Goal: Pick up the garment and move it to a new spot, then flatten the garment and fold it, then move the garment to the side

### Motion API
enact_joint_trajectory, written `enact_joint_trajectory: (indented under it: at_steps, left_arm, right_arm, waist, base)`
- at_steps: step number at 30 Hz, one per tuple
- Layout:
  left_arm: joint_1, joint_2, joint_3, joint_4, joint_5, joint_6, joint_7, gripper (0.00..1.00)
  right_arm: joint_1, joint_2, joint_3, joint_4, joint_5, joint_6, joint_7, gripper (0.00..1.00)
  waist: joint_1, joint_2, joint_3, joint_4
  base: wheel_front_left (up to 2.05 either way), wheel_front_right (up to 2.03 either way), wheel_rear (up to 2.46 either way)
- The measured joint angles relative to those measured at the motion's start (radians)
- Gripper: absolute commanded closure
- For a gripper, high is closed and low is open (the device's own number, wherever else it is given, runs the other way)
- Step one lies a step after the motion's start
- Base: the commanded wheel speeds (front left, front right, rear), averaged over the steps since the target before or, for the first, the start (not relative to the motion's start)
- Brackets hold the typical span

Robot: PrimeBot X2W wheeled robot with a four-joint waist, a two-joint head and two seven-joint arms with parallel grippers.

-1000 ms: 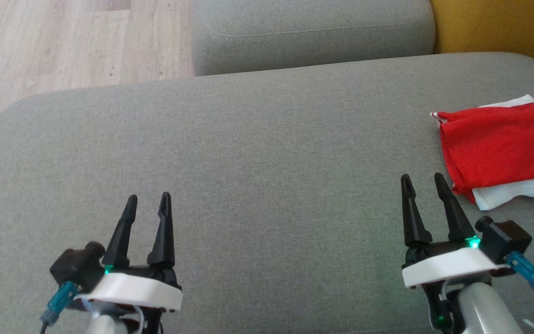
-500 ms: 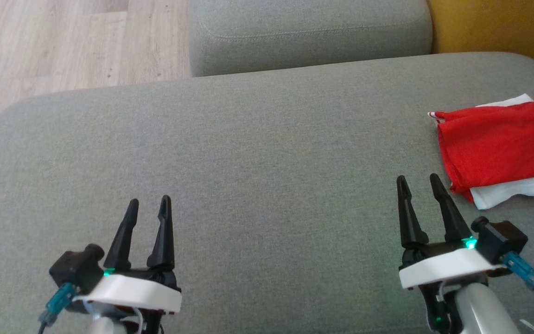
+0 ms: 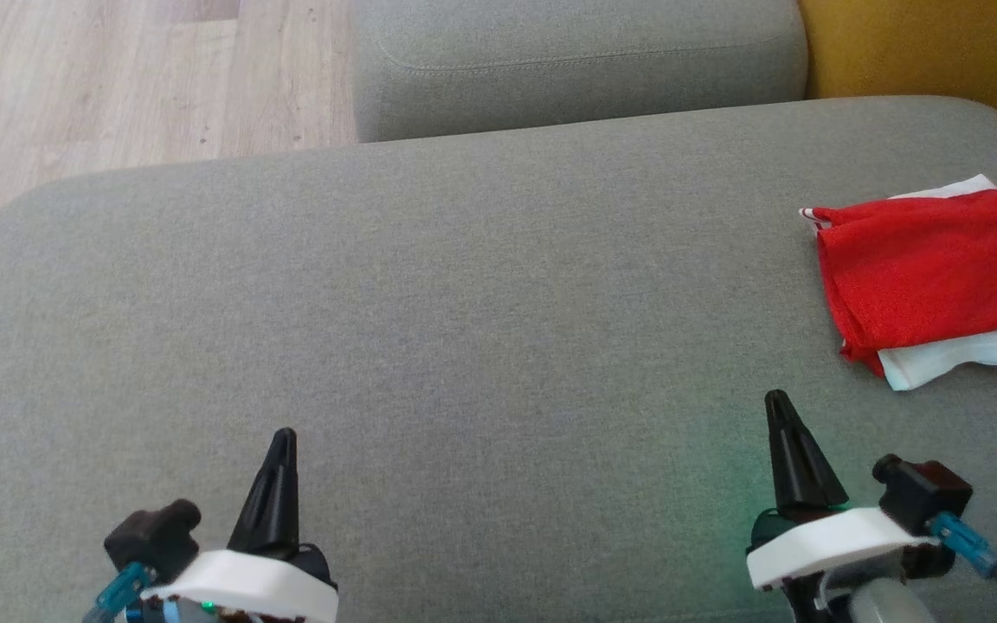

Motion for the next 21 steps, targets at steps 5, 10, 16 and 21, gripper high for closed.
enact_joint_trajectory:
  at_steps: [5, 10, 16, 21]
  left_arm:
    - [-0.002, 0.0, 0.002, 0.001, -0.05, 0.0, 0.014, 1.0]
    - [-0.005, 0.001, 0.007, 0.007, -0.1, -0.002, 0.026, 1.0]
    - [-0.014, 0.002, 0.017, 0.012, -0.16, -0.006, 0.042, 1.0]
    - [-0.023, 0.003, 0.031, 0.014, -0.208, -0.009, 0.052, 1.0]
  right_arm:
    - [-0.001, 0.0, -0.005, -0.004, 0.054, 0.0, 0.01, 1.0]
    - [-0.001, 0.0, -0.016, -0.006, 0.109, 0.0, 0.024, 1.0]
    - [-0.001, 0.0, -0.024, -0.01, 0.173, 0.0, 0.036, 1.0]
    - [-0.001, -0.001, -0.032, -0.01, 0.228, 0.0, 0.051, 1.0]
  waist:
    - [0.0, 0.0, 0.0, 0.001]
    - [0.0, 0.0, 0.001, 0.002]
    - [0.0, 0.0, 0.001, 0.003]
    - [0.0, 0.0, 0.002, 0.004]
  base:
    - [0.0, 0.0, 0.0]
    - [0.0, 0.0, 0.0]
    - [0.0, 0.0, 0.0]
    - [0.0, 0.0, 0.0]
